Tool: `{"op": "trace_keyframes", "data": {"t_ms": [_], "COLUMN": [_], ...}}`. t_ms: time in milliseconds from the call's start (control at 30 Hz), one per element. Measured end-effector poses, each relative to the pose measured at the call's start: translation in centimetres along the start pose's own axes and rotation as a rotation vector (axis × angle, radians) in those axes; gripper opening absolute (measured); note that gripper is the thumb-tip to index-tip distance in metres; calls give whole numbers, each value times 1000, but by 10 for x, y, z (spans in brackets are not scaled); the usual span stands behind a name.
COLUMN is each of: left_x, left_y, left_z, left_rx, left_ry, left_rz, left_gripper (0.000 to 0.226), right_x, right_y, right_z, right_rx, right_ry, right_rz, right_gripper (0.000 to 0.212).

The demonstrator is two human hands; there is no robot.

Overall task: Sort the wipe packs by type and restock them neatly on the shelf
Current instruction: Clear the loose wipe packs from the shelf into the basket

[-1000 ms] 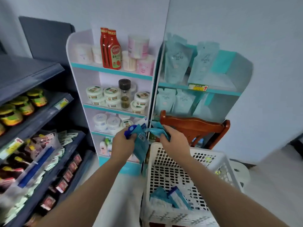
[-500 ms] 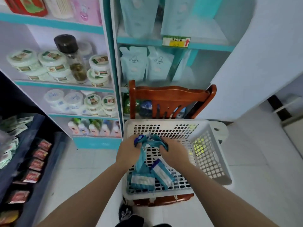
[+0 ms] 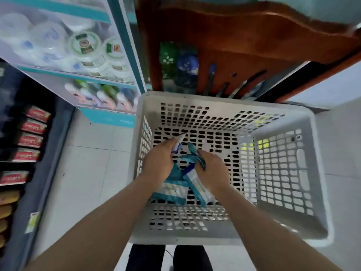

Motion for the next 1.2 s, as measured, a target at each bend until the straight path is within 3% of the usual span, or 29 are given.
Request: {"op": "trace_keyframes", "data": {"t_ms": [67, 167, 233, 333, 700, 900, 1067, 1200], "left_x": [-36, -84, -103, -119, -76, -16, 54, 121], "left_y": [-7, -27, -35, -42, -22, 5, 25, 21], "left_z": [18, 30, 33, 38, 20, -18, -65, -109], "left_rx": [-16, 73, 92, 104, 68, 128, 95, 169], "left_ry": [-109, -347, -391, -393, -269, -181, 8, 163], "left_rz": [234, 458, 493, 508, 536, 481, 493, 461], "left_gripper": [66, 78, 81, 86, 75, 37, 29, 28], "right_x": [-21, -70, -97, -118, -78, -17, 48, 95], "right_y": [14, 41, 60, 75, 55, 20, -34, -91], "right_z": [17, 32, 34, 34, 29, 17, 11, 4], "right_rx": [37, 19, -19, -23, 36, 65, 207, 354], "right_ry": [-4, -283, -459, -558, -553, -493, -408, -331], "right_rz": [-50, -160, -168, -152, -158, -256, -341, -345], "right_gripper": [43, 58, 63, 66, 61, 53, 44, 44]}}
Point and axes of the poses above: each hand's wrist, its own z-axis towards the middle knuckle, its own x-axis out of the back of the hand, y = z × x, the point moved 6 cm from there along z, towards the middle knuckle, and after that the axes turned 14 degrees about x, right-handed, at the moved point
